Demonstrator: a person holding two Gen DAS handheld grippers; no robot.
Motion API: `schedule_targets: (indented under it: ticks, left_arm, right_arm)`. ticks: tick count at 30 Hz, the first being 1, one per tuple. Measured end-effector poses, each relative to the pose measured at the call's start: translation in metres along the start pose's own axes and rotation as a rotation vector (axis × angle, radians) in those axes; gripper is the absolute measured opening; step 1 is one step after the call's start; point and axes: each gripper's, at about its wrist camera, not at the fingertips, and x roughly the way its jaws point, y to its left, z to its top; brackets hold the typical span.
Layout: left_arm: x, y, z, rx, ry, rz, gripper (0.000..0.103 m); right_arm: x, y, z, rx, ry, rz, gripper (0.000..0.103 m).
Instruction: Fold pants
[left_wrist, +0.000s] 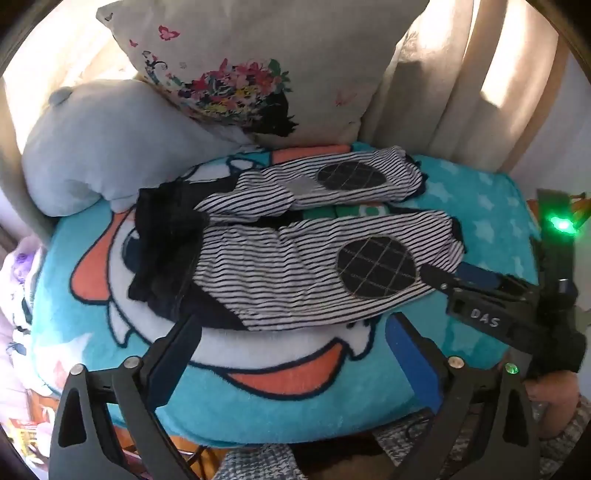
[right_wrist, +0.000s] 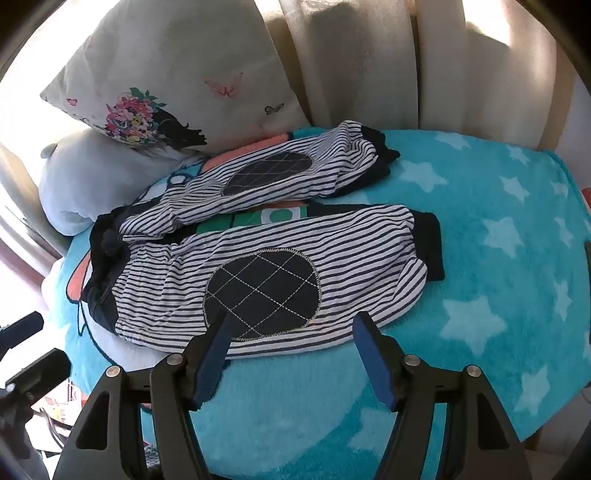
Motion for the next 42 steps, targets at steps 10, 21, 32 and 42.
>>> schedule_targets:
  ticks: [10, 21, 32, 42]
  left_arm:
    - [0.021, 0.037, 0.027, -0.065, 0.026, -0.064, 0.055]
    - [0.108, 0.074, 0.124, 0.133, 0.087, -0.063, 0.056]
    - [0.208, 0.070, 0.163, 0.261, 0.226, -0.120, 0.058]
    - [0.197, 0.056, 0.152, 0.346, 0.196, -0.155, 0.005]
  right_arm:
    - [0.009, -0.014, 0.018, 0.057, 0.025, -0.053, 0.072]
    - [0.043, -0.051, 0.132, 0.088, 0.011, -0.132, 0.072]
    - [0.133, -0.073, 0.214, 0.147, 0.089, -0.158, 0.072]
    - [0.151, -0.060, 0.218, 0.094, 0.146, -0.182, 0.018]
